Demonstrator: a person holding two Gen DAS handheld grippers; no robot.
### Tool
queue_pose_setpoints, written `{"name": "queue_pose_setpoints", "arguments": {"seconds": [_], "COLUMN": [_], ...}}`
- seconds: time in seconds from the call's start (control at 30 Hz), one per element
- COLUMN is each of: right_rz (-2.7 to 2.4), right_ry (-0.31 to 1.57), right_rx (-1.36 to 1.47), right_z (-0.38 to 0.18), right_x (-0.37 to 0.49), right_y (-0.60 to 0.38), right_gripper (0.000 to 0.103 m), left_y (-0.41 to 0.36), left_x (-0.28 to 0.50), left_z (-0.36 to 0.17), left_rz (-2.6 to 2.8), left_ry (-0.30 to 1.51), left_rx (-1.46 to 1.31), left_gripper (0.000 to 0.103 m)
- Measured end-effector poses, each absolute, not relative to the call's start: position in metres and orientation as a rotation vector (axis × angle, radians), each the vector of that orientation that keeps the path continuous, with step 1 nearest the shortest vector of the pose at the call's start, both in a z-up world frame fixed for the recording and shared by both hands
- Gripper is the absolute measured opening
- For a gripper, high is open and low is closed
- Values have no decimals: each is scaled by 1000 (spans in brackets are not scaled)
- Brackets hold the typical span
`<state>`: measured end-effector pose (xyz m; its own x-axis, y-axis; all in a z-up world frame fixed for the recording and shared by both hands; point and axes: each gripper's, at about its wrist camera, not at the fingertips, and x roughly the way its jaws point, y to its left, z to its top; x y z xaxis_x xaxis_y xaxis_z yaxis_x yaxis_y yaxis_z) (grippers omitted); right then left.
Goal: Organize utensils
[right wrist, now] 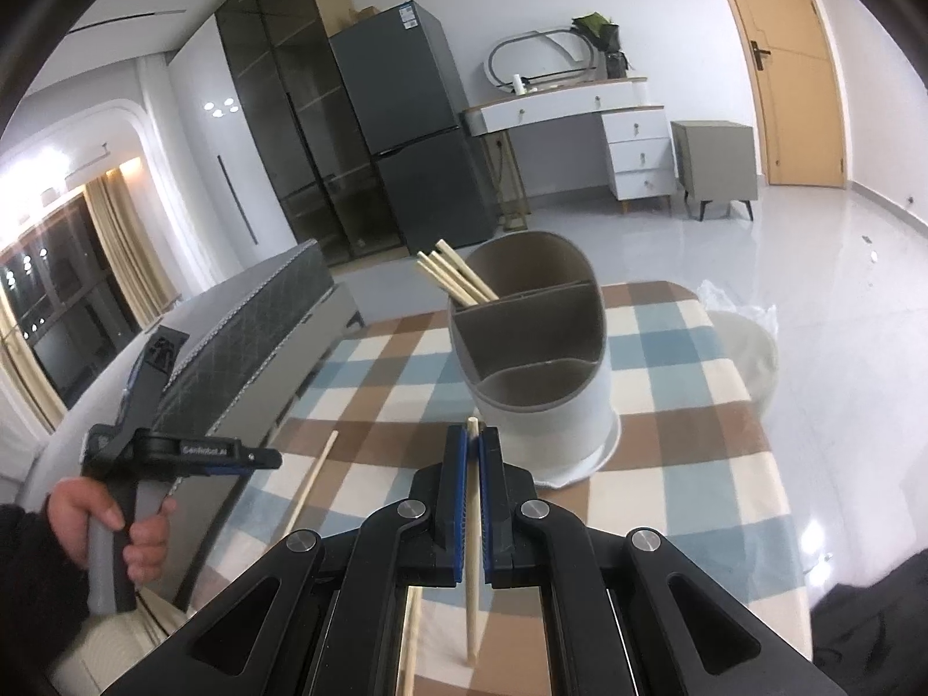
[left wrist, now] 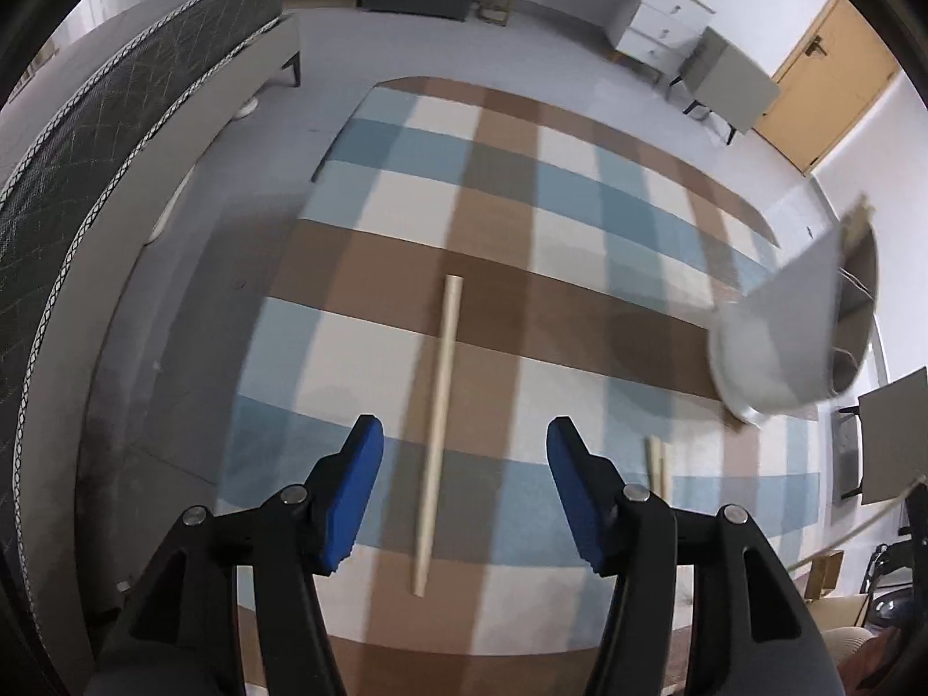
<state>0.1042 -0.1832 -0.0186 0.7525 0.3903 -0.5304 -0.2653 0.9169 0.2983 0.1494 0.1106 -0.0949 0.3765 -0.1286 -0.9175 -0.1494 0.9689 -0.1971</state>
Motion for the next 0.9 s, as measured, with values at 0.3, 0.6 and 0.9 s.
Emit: {"name": "queue_pose_setpoints", "arguments": {"seconds": [0.3, 0.6, 0.9], "right_rz": [374, 367, 374], "right_ry": [639, 631, 625], "right_rx": [233, 235, 255], "right_z": [-21, -20, -19], "right_x": [109, 111, 112], "right_y": [-181, -182, -183], "right_gripper": [3, 3, 3], "left_y": [111, 100, 100], "left_x": [191, 236, 243], "left_z": [-125, -147, -153], "left_rz": [43, 64, 28], "left_ry": [1264, 1271, 1288], "left_rx": [-187, -45, -77], "left_gripper": [53, 50, 2]}}
